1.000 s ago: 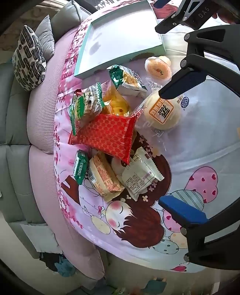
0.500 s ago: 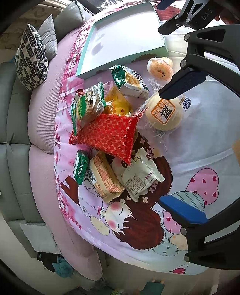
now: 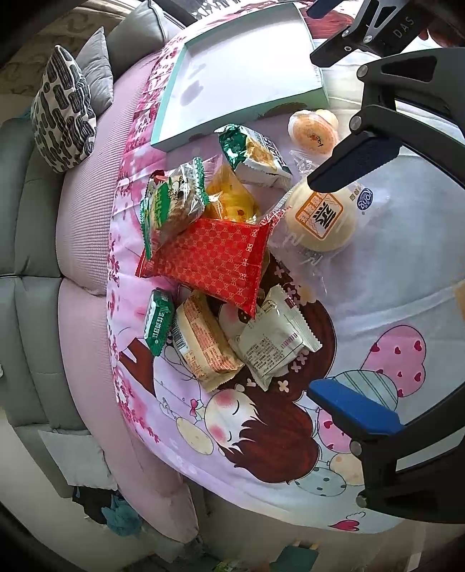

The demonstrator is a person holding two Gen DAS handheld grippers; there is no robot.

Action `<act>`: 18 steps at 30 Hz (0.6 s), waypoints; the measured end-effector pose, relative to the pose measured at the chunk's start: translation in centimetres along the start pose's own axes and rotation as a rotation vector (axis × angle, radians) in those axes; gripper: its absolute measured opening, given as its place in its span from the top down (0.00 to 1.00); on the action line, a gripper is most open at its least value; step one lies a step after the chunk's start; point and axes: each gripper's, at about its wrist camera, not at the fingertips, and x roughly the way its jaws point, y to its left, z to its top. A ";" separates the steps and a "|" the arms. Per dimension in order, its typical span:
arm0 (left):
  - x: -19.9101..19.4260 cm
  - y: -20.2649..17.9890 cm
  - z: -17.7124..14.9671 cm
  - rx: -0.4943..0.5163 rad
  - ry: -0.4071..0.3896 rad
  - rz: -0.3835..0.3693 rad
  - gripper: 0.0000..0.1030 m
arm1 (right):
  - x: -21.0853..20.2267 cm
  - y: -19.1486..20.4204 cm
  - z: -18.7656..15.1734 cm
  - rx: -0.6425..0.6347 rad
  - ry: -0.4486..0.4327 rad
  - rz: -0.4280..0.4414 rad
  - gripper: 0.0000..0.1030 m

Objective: Organize snacks

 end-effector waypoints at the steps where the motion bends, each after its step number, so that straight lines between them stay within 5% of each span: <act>1: 0.0 0.0 0.0 -0.001 -0.002 0.003 0.00 | 0.0 0.0 0.0 0.000 0.000 0.000 0.00; 18: -0.1 0.2 0.0 -0.015 -0.029 0.012 0.00 | 0.1 0.1 -0.1 -0.001 0.001 0.000 0.00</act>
